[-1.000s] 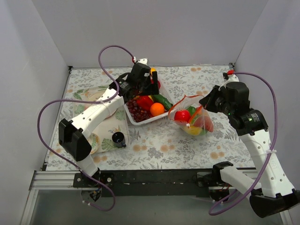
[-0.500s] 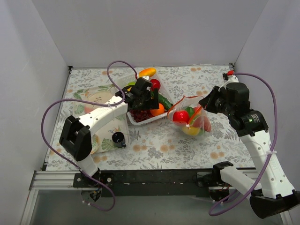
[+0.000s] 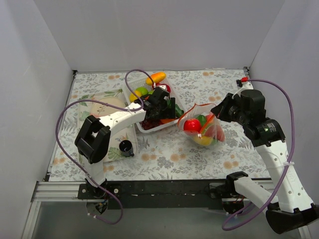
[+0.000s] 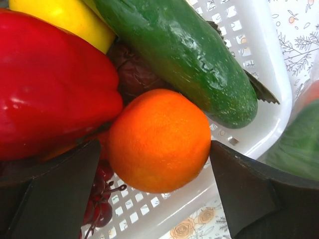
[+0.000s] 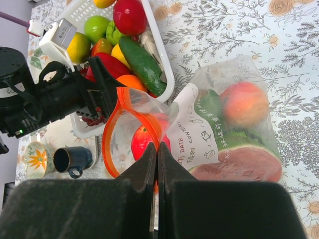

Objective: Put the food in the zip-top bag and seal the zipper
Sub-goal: Pick up the fake fruit from the bin.

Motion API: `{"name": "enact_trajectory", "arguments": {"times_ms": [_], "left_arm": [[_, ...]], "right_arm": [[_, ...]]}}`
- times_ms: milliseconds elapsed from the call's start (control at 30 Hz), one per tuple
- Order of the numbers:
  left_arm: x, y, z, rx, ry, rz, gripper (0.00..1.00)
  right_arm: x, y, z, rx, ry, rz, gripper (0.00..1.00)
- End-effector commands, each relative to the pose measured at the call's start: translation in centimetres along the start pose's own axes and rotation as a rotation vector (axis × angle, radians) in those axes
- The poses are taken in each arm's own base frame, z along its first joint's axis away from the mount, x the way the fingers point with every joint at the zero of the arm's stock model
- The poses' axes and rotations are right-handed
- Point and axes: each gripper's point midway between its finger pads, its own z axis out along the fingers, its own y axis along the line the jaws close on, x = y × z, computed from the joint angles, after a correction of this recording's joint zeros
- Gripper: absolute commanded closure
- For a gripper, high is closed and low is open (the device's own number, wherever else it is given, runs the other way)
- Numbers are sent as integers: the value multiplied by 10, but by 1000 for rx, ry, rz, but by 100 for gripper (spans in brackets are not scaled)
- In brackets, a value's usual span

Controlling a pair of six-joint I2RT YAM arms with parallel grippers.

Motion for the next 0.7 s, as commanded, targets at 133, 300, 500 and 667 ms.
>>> {"name": "enact_trajectory", "arguments": {"times_ms": [133,300,500,667], "left_arm": [[-11,-10,7,6,-50,2,19],[-27,-14,-9,19,-102,2,52],[-44,-21,-41,44,-142,5,59],[-54,-26,-66,69,-163,-1,63]], "right_arm": [[-14,15,-6,-71,-67,-2,99],[-14,15,-5,-72,-64,-1,99],[-12,13,0,-65,-58,3,99],[-10,13,4,-69,-48,4,99]]}}
